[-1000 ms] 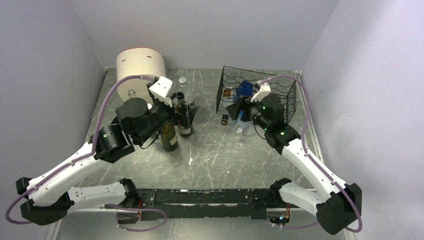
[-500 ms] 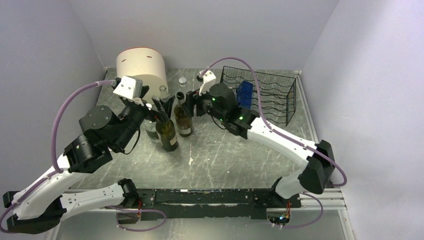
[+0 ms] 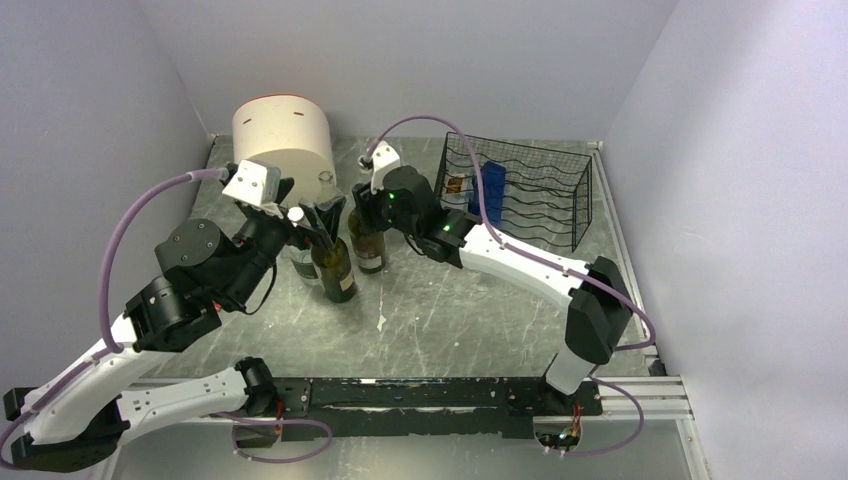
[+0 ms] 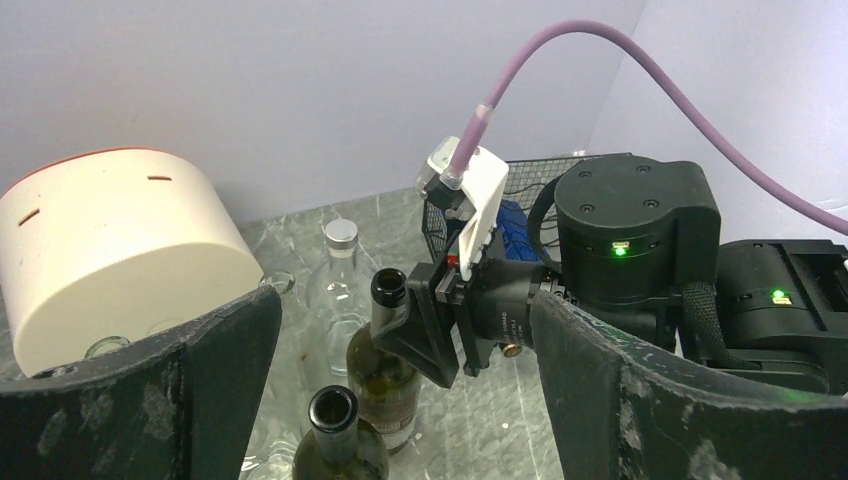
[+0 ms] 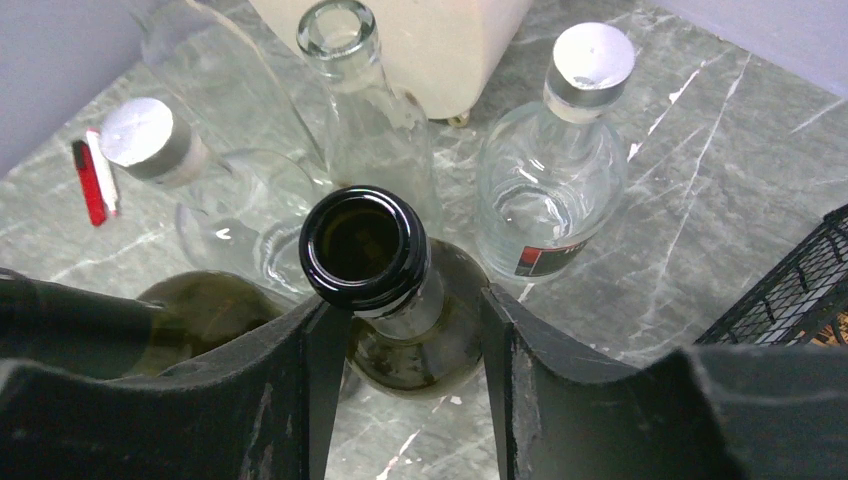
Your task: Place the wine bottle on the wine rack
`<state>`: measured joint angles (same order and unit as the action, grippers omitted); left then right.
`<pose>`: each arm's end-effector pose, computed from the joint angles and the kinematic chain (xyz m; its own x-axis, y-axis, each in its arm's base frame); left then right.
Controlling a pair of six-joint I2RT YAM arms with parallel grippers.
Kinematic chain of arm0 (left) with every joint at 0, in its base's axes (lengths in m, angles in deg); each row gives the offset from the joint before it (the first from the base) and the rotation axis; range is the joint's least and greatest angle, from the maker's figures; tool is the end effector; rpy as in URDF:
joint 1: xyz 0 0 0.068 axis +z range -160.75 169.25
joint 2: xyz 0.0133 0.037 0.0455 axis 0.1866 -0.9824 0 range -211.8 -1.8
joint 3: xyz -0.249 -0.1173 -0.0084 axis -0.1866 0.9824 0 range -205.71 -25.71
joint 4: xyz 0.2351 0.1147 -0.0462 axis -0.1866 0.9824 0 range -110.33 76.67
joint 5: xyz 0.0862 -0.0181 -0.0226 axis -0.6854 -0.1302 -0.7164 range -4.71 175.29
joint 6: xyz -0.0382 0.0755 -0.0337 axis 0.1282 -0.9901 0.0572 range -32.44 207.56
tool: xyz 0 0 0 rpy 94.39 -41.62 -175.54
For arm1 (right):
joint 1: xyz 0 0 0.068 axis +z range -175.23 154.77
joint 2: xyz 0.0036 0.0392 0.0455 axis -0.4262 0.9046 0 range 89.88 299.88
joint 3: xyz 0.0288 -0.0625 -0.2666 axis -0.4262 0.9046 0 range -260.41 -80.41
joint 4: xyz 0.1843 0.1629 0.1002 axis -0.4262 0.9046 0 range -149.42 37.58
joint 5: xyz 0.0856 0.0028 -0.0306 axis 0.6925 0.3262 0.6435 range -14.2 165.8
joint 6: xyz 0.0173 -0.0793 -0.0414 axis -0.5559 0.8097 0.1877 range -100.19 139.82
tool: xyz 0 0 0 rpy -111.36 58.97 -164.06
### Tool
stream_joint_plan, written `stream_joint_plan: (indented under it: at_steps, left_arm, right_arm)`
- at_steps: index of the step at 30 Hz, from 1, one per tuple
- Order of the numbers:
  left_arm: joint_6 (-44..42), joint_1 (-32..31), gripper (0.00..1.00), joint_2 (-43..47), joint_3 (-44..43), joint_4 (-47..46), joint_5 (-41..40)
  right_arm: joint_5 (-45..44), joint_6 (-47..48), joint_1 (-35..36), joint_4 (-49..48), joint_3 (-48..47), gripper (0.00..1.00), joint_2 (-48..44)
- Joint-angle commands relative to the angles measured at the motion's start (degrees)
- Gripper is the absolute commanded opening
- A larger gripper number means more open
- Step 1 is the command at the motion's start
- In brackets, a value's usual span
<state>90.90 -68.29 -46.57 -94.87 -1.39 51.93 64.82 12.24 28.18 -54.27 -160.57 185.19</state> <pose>0.1316 -0.1232 0.4725 0.0270 -0.1331 -0.9907 0.4131 0.9040 -0.1101 0.2782 0.3485 0.3182 -0.2949 -0.1801 -0.9384 -0.6484 0.7591 0.0581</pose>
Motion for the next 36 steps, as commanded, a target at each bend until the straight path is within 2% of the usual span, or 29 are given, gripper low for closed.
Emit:
stream_joint_plan:
  at_steps: [1,5,7,10,13,18,28,36]
  left_arm:
    - [0.5,0.3,0.98,0.5,0.6,0.1,-0.1]
    - [0.9,0.3,0.98,-0.1,0.0,1.0,0.2]
    - [0.9,0.3,0.98,-0.3,0.0,1.0,0.2]
    - [0.5,0.3,0.98,0.0,0.4,0.4,0.2]
    - [0.3,0.3,0.98,0.3,0.9,-0.3,0.2]
    - [0.6,0.4,0.98,0.4,2.1,-1.4,0.2]
    - [1.6,0.3,0.97,-2.2,8.6,-10.2,8.8]
    - [-3.8,0.3,0.98,-6.5,19.5,-23.3,28.0]
  right_arm:
    - [-1.2,3.2,0.5,-3.8,-2.4,0.49,0.4]
    - [-1.2,3.9,0.5,-5.3,-2.8,0.49,1.4]
    - [-1.0,4.1,0.6,-6.1,-2.7,0.45,1.8]
    - [-1.0,4.3,0.6,-7.2,-2.2,0.33,1.7]
    - [-1.5,4.5,0.6,-8.1,-1.1,0.16,0.4]
    - [-1.9,4.7,0.7,-7.8,1.7,0.00,-4.5]
    - [-3.1,3.0,0.6,-2.1,13.7,0.00,-24.2]
    - [-6.2,-1.1,0.7,4.6,17.4,0.00,-35.9]
